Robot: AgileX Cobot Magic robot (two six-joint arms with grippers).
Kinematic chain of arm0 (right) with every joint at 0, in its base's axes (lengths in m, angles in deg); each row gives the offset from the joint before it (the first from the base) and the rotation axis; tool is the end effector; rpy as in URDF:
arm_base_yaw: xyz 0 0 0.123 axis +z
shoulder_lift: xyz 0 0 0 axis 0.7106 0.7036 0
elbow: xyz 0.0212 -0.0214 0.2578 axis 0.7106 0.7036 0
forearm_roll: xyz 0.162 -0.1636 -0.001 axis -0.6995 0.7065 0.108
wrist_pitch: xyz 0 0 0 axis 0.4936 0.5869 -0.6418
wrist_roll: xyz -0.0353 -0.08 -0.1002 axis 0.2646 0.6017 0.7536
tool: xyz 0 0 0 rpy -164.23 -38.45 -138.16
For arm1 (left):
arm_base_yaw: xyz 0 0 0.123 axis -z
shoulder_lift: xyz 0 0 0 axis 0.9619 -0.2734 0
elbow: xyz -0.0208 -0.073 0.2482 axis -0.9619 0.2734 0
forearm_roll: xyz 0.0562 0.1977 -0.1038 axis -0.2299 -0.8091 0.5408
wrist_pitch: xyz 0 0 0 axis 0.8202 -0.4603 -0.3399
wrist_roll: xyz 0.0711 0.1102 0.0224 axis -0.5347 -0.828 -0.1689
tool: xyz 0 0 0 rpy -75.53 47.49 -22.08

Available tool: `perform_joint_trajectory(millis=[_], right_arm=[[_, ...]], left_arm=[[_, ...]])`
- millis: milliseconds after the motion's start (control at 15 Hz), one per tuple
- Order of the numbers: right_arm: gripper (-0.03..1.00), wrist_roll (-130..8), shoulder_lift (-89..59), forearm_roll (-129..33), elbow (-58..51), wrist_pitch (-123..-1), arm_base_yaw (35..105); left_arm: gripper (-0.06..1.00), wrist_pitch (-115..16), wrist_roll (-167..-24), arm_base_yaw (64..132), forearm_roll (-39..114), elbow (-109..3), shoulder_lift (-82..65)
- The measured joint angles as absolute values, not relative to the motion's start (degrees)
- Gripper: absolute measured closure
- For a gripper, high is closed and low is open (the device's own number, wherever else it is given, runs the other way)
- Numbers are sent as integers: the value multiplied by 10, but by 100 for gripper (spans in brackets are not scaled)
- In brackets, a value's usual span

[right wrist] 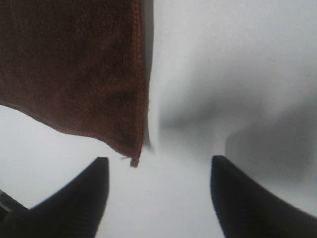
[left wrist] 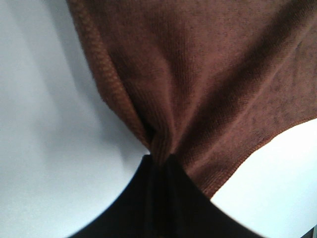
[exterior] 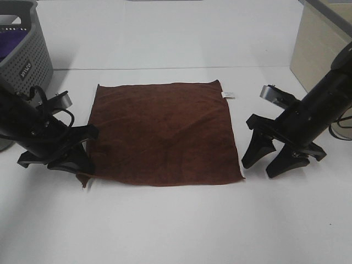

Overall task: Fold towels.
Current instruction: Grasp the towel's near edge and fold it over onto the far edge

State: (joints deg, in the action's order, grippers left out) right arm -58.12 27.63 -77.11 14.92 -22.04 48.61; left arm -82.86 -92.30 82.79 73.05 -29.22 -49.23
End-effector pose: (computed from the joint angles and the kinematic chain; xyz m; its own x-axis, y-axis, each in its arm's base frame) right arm 0.3078 0.0785 0.0626 -0.9983 -0.0473 0.0329 -0.0272 0.8906 0.4540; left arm 0.3050 -0.1083 0.0586 -0.9955 -0.0367 -0.0869 0.0096 0.8768 -0.4808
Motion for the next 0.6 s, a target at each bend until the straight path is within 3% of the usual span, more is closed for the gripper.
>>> perform_joint_trajectory(millis=[133, 267, 533, 600], right_arm=[[26, -565, 286, -786, 149, -242, 506], [26, -563, 292, -817, 149, -272, 535], [38, -554, 321, -865, 129, -277, 574], [51, -553, 326, -865, 126, -281, 580]], left_arm=[[93, -827, -923, 828, 730, -292, -492], [93, -827, -923, 828, 730, -292, -492], [93, -827, -923, 828, 730, -292, -492], [93, -827, -923, 828, 730, -292, -492]])
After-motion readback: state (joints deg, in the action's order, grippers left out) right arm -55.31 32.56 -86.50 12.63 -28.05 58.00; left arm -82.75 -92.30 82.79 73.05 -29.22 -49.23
